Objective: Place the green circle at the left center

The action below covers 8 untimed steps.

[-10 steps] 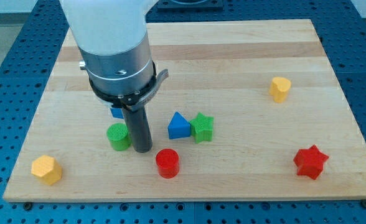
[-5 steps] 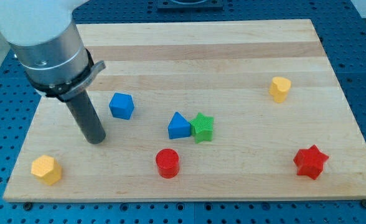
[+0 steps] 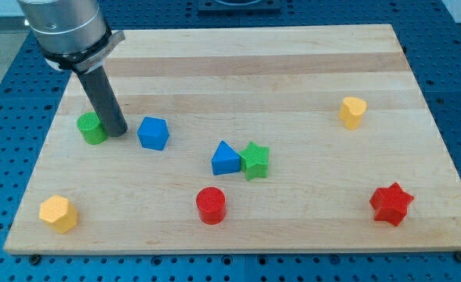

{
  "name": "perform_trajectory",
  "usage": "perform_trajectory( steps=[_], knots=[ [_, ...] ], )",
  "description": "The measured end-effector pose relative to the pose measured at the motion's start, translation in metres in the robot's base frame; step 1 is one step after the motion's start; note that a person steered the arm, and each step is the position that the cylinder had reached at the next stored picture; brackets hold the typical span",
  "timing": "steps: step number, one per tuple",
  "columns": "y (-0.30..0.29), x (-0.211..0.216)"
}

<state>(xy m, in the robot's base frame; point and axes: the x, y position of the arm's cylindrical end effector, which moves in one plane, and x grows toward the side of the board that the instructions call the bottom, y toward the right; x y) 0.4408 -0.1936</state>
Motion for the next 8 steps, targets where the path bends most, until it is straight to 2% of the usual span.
perform_trajectory(
  steps=[2,5,8],
  knots=[
    [-0.001,0.017],
    [-0.022,0.018],
    [-0.076,0.025]
  ],
)
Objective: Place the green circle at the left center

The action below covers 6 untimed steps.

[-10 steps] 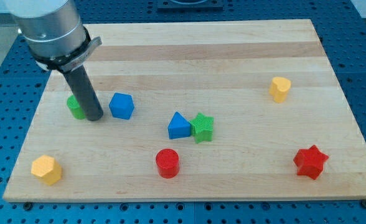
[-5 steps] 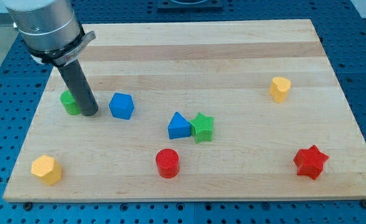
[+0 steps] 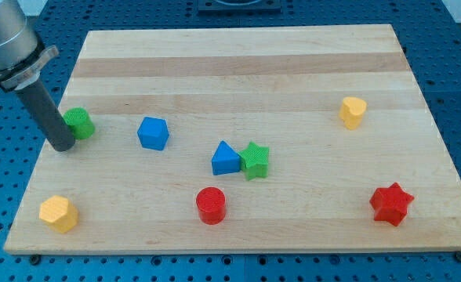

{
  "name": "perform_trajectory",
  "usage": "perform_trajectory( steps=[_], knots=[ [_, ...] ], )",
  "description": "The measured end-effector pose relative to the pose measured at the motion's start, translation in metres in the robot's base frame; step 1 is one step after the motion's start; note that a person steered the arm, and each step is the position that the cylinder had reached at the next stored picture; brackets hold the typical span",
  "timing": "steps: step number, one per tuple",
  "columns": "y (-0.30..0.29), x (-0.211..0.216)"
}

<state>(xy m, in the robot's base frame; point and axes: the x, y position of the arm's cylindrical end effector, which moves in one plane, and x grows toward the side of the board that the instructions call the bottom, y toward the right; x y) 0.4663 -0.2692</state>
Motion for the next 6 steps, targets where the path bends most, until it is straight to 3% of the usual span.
perform_trajectory(
  steps=[6],
  knots=[
    [0.028,-0.005]
  ],
)
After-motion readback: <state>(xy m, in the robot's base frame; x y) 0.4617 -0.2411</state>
